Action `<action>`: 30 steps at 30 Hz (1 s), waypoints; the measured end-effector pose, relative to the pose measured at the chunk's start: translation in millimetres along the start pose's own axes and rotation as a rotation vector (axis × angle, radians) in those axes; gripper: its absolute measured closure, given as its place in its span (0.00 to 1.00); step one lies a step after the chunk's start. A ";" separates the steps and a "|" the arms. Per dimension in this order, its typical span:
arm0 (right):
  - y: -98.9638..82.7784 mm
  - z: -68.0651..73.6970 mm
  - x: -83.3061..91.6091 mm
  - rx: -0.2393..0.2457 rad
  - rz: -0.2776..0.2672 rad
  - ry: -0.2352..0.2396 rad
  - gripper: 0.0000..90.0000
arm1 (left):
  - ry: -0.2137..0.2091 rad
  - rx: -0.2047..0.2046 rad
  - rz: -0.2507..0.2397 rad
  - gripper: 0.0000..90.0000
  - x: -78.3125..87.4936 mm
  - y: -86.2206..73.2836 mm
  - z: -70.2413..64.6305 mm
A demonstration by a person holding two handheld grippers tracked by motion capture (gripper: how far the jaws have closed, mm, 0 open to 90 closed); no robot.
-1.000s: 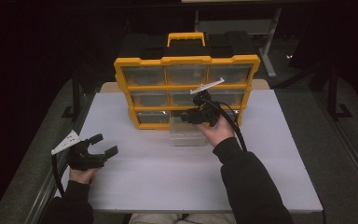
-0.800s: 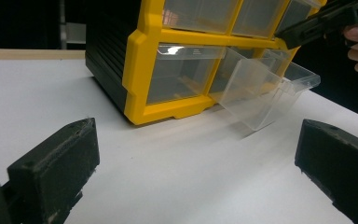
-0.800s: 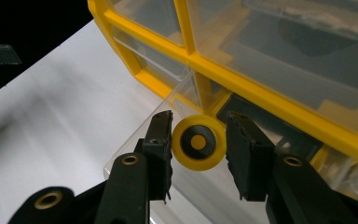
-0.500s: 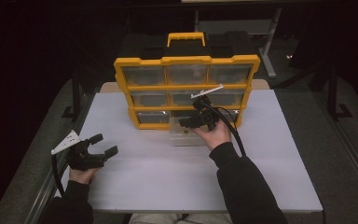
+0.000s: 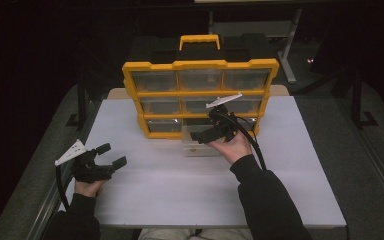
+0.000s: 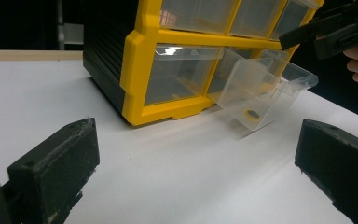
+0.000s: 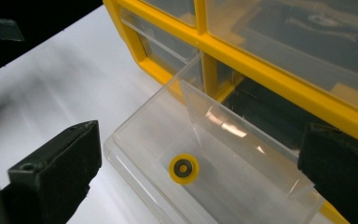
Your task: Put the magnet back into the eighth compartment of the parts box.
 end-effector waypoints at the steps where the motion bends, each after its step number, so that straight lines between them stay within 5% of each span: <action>1: 0.2 0.0 1.5 -0.003 -0.006 0.002 0.00 | 0.000 -0.001 0.001 0.00 0.0 -0.1 0.0; 10: -6.3 -2.9 14.6 0.047 -0.023 0.004 0.00 | 0.001 -0.001 0.004 0.00 -0.4 -0.4 0.3; 30: -30.9 -13.9 44.3 -0.005 -0.069 -0.033 0.00 | 0.007 0.003 -0.001 0.00 0.5 0.4 0.6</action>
Point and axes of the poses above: each handheld gripper's, and its own axes: x roughly backward along the jaws, y roughly out of its top, z roughly to its left, the point moved 9 cm from there along -x, roughly forward along the jaws, and after that the axes turned 12 degrees about x, right-handed, at the moved point
